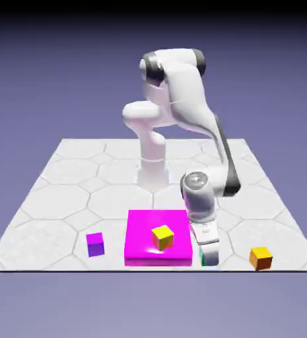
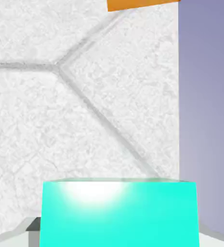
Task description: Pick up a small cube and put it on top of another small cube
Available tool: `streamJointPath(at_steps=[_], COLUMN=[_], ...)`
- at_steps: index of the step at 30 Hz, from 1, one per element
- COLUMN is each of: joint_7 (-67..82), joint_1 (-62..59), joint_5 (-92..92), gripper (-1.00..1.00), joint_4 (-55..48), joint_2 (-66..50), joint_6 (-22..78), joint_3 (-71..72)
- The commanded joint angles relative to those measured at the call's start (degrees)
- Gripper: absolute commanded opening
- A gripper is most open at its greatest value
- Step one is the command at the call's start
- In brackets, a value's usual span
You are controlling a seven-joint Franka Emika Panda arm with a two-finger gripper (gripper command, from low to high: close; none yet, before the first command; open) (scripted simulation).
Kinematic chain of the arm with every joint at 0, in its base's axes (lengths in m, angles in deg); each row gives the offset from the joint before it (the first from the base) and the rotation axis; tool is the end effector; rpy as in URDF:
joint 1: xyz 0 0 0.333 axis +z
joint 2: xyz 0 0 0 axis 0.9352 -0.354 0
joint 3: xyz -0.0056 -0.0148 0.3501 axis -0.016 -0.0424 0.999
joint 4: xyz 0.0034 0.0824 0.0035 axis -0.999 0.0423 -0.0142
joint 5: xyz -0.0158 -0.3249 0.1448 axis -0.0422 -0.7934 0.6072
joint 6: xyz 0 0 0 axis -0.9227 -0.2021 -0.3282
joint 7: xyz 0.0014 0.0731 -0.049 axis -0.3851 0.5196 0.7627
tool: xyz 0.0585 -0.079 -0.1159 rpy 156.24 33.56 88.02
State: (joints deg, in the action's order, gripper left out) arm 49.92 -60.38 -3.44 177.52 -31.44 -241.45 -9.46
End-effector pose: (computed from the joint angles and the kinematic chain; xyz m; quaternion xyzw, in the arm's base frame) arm 0.5172 0.1621 0.1655 -0.9095 -0.4012 -0.0194 0.1069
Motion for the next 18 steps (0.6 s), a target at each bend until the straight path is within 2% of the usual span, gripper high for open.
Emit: streamJointPath(at_steps=[1,12,18], joint_7=[-1.4,-15.5,-0.6], joint_1=[-2.1,-22.6,-24.8], joint_5=[-2.0,-21.8,-22.5], gripper=[-1.00,-1.00,-1.00], joint_4=[0.2,2.7,1.6], joint_2=[0.4,4.3,6.5], joint_6=[0.1,1.6,6.6], joint_3=[1.8,20.0,20.5])
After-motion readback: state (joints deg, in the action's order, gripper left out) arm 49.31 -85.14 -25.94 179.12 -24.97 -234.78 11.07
